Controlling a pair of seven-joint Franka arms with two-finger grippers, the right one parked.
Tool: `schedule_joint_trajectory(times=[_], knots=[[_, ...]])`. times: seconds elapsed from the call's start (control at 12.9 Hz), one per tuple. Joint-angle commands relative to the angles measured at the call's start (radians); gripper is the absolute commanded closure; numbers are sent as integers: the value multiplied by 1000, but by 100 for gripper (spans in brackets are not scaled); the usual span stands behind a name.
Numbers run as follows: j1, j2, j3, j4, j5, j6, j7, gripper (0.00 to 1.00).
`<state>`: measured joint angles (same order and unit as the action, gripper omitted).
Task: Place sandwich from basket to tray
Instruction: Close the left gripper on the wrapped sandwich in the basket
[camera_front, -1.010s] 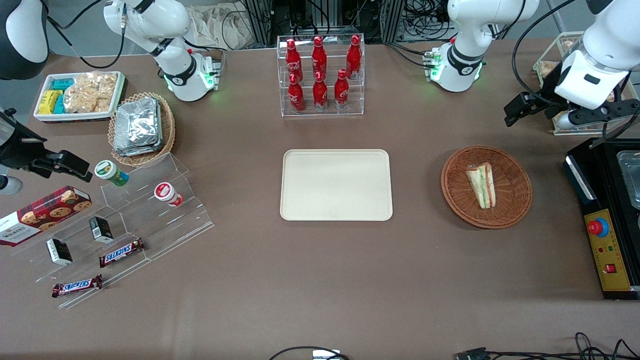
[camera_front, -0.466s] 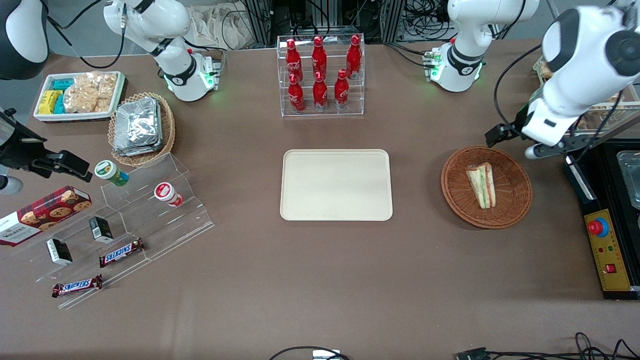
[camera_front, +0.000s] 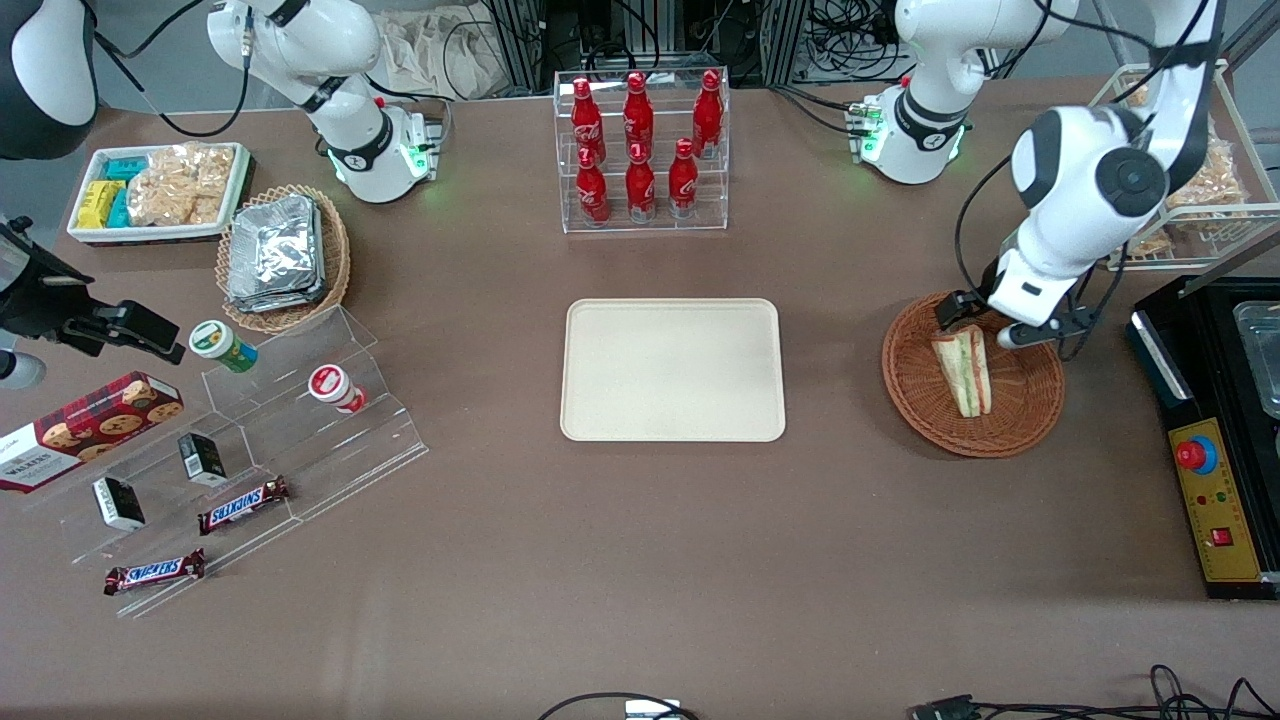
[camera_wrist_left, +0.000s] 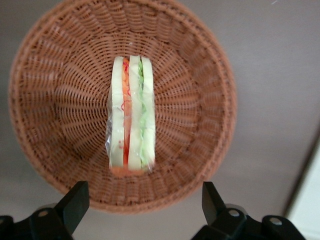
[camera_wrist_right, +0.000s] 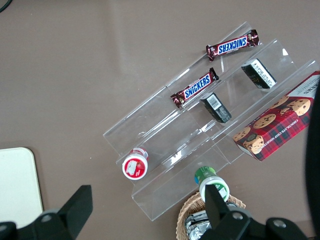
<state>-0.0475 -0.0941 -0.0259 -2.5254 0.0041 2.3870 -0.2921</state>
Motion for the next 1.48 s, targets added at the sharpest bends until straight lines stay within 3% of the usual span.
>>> schedule_joint_trajectory(times=[0.0, 0.16, 0.39, 0.62, 0.7, 0.78, 0.85, 0.93, 1.01, 1.09, 1.4], knots=[[6, 117, 35, 10, 98, 98, 11, 0], [6, 183, 69, 10, 170, 167, 11, 0], [6, 255, 93, 8, 175, 274, 13, 0], [6, 255, 93, 10, 175, 273, 11, 3], [5, 257, 93, 10, 175, 273, 11, 11], [5, 255, 92, 10, 175, 271, 11, 26], [5, 255, 92, 13, 175, 268, 11, 43], [5, 254, 92, 13, 175, 265, 11, 69], [5, 252, 92, 14, 175, 264, 10, 87], [5, 251, 92, 17, 174, 262, 7, 98], [-5, 186, 89, 31, 171, 198, 4, 100]])
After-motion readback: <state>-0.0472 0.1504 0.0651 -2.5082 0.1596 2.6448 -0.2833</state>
